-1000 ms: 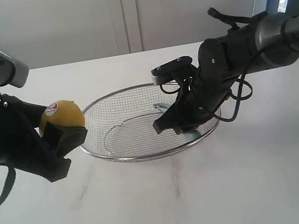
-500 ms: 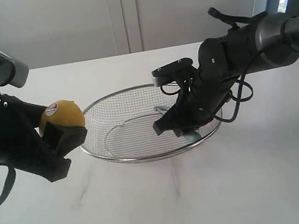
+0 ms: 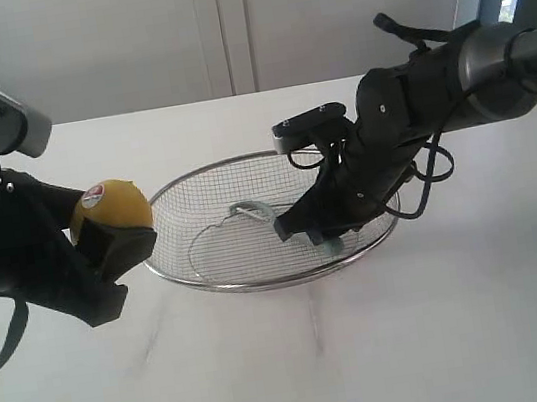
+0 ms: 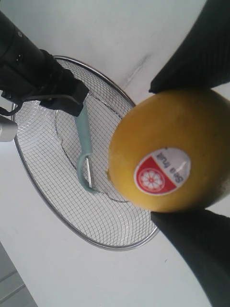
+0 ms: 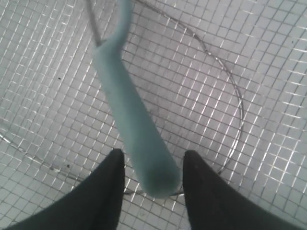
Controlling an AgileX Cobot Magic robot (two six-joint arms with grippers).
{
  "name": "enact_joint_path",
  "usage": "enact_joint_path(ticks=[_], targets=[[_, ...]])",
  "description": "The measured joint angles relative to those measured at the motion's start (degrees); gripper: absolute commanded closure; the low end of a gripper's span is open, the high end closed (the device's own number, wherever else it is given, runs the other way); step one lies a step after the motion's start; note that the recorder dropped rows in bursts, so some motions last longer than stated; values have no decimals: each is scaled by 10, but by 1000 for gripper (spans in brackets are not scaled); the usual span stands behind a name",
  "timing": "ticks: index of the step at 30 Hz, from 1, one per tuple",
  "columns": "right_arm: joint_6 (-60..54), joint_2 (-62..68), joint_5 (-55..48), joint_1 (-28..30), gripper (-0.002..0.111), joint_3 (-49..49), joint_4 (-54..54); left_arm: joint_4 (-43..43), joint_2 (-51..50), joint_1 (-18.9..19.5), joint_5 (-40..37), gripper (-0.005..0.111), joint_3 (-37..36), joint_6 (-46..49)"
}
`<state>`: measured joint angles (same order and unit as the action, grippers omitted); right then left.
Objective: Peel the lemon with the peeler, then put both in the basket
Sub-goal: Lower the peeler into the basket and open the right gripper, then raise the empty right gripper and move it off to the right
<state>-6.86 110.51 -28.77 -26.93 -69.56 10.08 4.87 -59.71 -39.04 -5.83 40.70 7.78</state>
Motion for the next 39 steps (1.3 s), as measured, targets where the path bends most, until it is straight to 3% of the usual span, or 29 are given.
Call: enact_joint_path(ticks=[6,14,21,28,39], targets=[[0,-19,7,0,69,0,0,0,0,0,0,107,0,0],[0,-145,-35,0,70,0,-2,0,0,0,0,107,0,0],[0,-334,-104,0,107,52,-61,0,0,0,0,107,0,0],[1,-507,-155,0,108,169,-67,0,0,0,0,107,0,0],[5,-671,-190,0,108,231,-107,0,0,0,30,107,0,0]])
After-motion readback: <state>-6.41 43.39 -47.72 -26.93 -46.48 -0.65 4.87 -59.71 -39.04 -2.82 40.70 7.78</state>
